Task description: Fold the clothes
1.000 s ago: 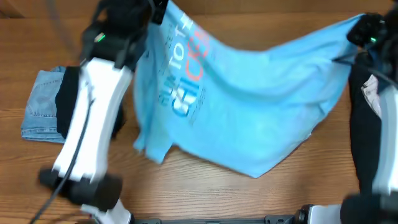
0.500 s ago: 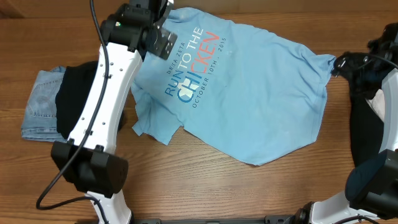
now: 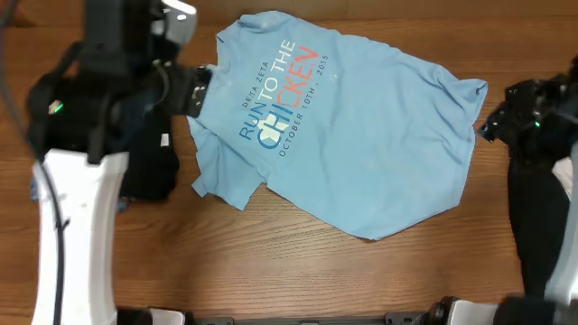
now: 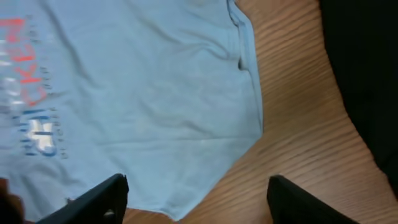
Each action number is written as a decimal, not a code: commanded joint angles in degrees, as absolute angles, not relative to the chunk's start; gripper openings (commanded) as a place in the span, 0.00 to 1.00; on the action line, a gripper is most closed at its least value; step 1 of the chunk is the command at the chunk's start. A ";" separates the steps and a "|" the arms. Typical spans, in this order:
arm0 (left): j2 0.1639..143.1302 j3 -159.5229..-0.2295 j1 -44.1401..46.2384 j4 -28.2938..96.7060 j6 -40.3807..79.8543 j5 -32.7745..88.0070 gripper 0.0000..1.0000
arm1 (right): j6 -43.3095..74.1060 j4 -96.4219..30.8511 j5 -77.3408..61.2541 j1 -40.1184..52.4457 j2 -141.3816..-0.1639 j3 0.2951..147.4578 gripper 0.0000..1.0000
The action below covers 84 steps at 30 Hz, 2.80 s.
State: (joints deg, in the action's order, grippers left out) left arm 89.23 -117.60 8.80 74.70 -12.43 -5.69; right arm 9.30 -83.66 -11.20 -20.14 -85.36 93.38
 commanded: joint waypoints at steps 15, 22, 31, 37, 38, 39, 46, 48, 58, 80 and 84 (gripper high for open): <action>96.57 -78.46 7.60 66.30 -7.20 9.50 0.91 | 13.96 -73.80 -20.69 -19.94 -79.22 63.09 0.79; 101.03 -69.87 8.99 62.83 -1.85 10.63 0.89 | 13.74 -71.05 -20.67 -19.94 -79.26 59.94 0.79; 108.22 -63.99 9.78 53.76 5.85 10.55 0.68 | 13.76 -69.38 -20.67 -19.94 -79.26 59.94 0.80; 109.65 -64.75 9.78 51.40 8.78 10.11 0.04 | 13.76 -69.08 -20.64 -19.94 -79.26 59.94 0.80; 109.01 -65.63 9.78 52.21 10.02 10.13 0.04 | 13.76 -68.79 -20.64 -19.94 -79.31 59.94 0.80; 108.25 -66.67 9.78 53.19 10.87 10.17 0.04 | 13.76 -68.62 -20.64 -19.94 -79.33 59.94 0.80; 94.54 -76.99 9.67 56.07 11.20 8.47 0.04 | 17.17 -69.89 -19.94 -19.94 -81.38 58.89 0.72; 91.31 -78.61 9.67 56.12 11.18 7.90 0.04 | 20.69 -68.42 -19.59 -19.94 -81.76 55.90 0.65; 88.68 -78.94 9.67 55.81 10.70 7.70 0.04 | 29.23 -48.80 -26.81 -19.90 -82.13 35.35 0.60; 88.68 -78.94 9.67 56.36 10.28 7.68 0.04 | 21.19 -67.81 -18.57 -19.90 -77.87 52.16 0.04; 88.68 -78.94 9.67 55.11 10.31 7.70 0.04 | 20.14 -61.34 -17.12 -19.88 -78.91 57.76 0.04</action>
State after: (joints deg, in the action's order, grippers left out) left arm 88.55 -78.70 9.41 55.81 10.39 8.23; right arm 21.87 -66.24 -19.92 -20.10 -78.74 54.70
